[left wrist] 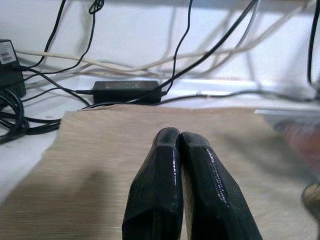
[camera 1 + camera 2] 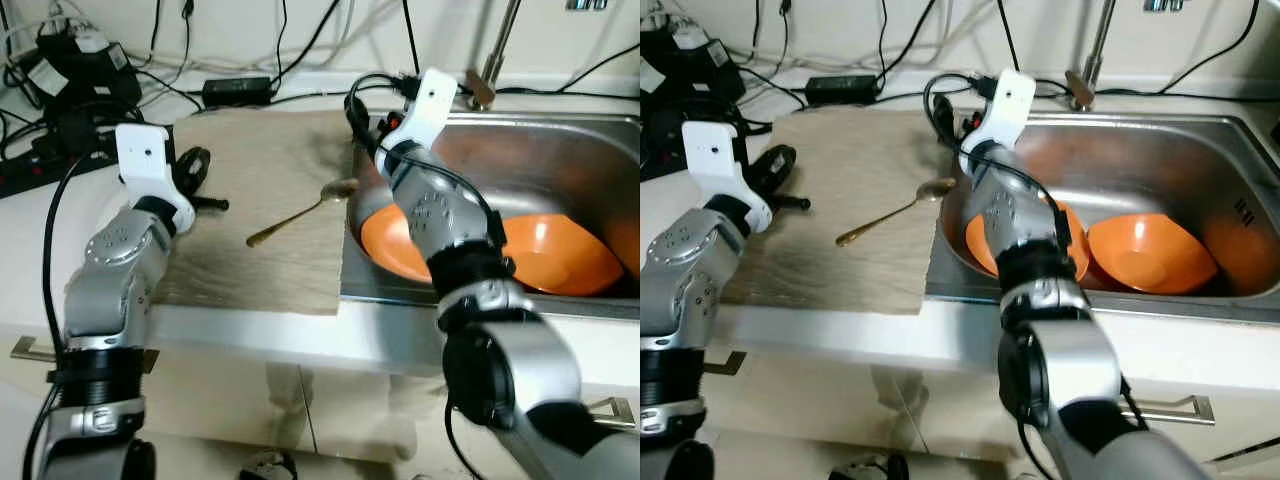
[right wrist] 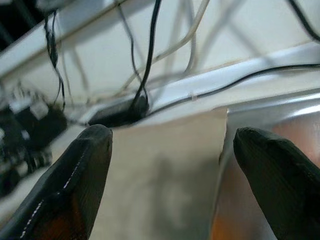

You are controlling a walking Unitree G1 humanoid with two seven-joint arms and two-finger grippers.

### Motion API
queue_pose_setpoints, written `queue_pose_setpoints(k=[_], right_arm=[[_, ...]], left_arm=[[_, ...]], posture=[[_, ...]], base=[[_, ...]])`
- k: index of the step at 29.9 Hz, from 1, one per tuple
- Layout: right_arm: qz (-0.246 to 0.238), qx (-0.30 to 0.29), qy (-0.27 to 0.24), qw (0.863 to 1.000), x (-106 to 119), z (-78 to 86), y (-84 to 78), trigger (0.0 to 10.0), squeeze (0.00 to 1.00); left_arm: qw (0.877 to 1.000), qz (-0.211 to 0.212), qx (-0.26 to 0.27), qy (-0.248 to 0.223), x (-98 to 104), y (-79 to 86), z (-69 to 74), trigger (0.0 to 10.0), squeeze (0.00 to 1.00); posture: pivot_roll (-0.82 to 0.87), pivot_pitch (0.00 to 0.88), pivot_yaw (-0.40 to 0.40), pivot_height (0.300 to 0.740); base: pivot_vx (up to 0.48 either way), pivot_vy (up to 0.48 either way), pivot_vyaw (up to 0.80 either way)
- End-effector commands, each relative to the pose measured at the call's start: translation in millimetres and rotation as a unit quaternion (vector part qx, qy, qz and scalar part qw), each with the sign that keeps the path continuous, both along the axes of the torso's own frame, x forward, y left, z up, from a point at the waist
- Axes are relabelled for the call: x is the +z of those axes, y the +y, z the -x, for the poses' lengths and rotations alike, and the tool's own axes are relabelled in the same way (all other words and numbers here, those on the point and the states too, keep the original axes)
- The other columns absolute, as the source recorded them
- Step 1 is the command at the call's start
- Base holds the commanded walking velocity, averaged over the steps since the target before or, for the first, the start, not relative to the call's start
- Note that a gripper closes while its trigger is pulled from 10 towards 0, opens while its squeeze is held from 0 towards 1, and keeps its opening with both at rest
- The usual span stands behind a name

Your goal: Kitchen organization

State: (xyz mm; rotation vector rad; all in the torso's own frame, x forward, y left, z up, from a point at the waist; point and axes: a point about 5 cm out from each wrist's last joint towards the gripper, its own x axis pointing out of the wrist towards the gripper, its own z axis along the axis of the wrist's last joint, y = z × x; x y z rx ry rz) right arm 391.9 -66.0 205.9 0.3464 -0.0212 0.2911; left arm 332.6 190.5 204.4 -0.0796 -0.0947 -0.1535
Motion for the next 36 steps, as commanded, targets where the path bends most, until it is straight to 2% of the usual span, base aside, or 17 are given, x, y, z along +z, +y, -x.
queue_pose_setpoints(k=[1,2,3,4,5,7,8,10,13,14,15,17,22,23,26,29,36], right_arm=[[0.061,-0.006,-0.048,0.997,1.3,8.6,0.7,10.0,0.00],[0.095,-0.014,-0.071,0.993,-1.2,14.5,-1.4,10.0,0.00],[0.095,-0.014,-0.071,0.993,-1.2,14.5,-1.4,10.0,0.00],[0.159,-0.044,-0.103,0.981,-8.0,25.6,-10.3,10.0,0.00],[0.171,-0.055,-0.103,0.978,-11.1,28.9,-14.3,10.0,0.00],[0.228,-0.089,-0.118,0.962,-16.8,38.5,-24.5,10.0,0.00],[0.228,-0.089,-0.118,0.962,-16.8,38.5,-24.5,10.0,0.00],[0.298,-0.140,-0.116,0.937,-25.9,49.0,-38.7,10.0,0.00],[0.347,-0.181,-0.103,0.914,-38.5,67.9,-58.4,10.0,0.00],[0.347,-0.181,-0.103,0.914,-38.5,67.9,-58.4,10.0,0.00],[0.367,-0.214,-0.100,0.900,-40.2,75.2,-72.3,10.0,0.00],[0.384,-0.231,-0.114,0.887,-37.4,78.1,-74.9,10.0,0.00],[0.382,-0.232,-0.105,0.888,-42.1,80.9,-72.3,10.0,0.00],[0.377,-0.233,-0.096,0.891,-44.2,82.5,-71.5,10.0,0.00],[0.376,-0.232,-0.098,0.892,-43.7,82.8,-67.9,10.0,0.00],[0.358,-0.218,-0.090,0.903,-46.3,82.0,-59.3,10.0,0.00],[0.333,-0.201,-0.064,0.919,-52.9,80.2,-55.6,10.0,0.00]], left_arm=[[1.000,0.007,0.019,0.004,-9.0,2.4,0.9,10.0,0.00],[1.000,0.009,0.023,0.006,-13.3,0.8,1.0,10.0,0.00],[1.000,0.009,0.023,0.006,-13.3,0.8,1.0,10.0,0.00],[0.999,0.022,0.034,0.017,-23.0,-2.1,0.8,10.0,0.00],[0.999,0.024,0.036,0.020,-25.6,-3.5,0.7,10.0,0.00],[0.999,0.024,0.037,0.023,-29.3,-7.5,0.6,10.0,0.00],[0.999,0.024,0.037,0.023,-29.3,-7.5,0.6,10.0,0.00],[0.999,0.020,0.040,0.023,-31.5,-10.2,0.6,10.0,0.00],[0.999,0.011,0.041,0.021,-32.2,-11.4,0.0,10.0,0.00],[0.999,0.011,0.041,0.021,-32.2,-11.4,0.0,10.0,0.00],[0.999,-0.002,0.037,0.024,-33.5,-11.9,-1.3,10.0,0.00],[0.999,-0.006,0.029,0.029,-34.9,-12.2,-1.7,10.0,0.00],[0.999,-0.026,0.012,0.035,-35.6,-11.3,0.1,10.0,0.00],[0.998,-0.042,-0.003,0.044,-36.4,-10.9,1.9,10.0,0.00],[0.996,-0.052,-0.025,0.068,-40.6,-11.1,4.3,10.0,0.00],[0.995,-0.043,-0.024,0.082,-48.2,-13.2,8.8,10.0,0.00],[0.995,-0.037,-0.028,0.085,-52.2,-15.6,14.5,10.0,0.00]], posture=[[0.00,0.000,0.055,0.740],[0.00,0.000,0.055,0.740],[0.00,0.000,0.055,0.740],[-0.02,0.000,0.053,0.740],[-0.02,0.000,0.052,0.740],[-0.04,0.000,0.055,0.740],[-0.04,0.000,0.055,0.740],[-0.05,0.000,0.062,0.740],[-0.07,0.000,0.077,0.740],[-0.07,0.000,0.077,0.740],[-0.08,0.000,0.086,0.740],[-0.09,0.000,0.093,0.740],[-0.09,0.000,0.108,0.740],[-0.09,0.000,0.113,0.740],[-0.09,0.000,0.115,0.740],[-0.08,0.000,0.110,0.740],[-0.06,0.000,0.096,0.740]], base=[[0.000,0.000,0.00],[0.000,0.000,0.00],[0.000,0.000,0.00],[0.000,0.000,0.00],[0.000,0.000,0.00],[0.000,0.000,0.00],[0.000,0.000,0.00],[0.000,0.000,0.00],[0.000,0.000,0.00],[0.000,0.000,0.00],[0.000,0.000,0.00],[0.000,0.000,0.00],[0.000,0.000,0.00],[0.000,0.000,0.00],[0.000,0.000,0.00],[0.000,0.000,0.00],[0.000,0.000,0.00]])
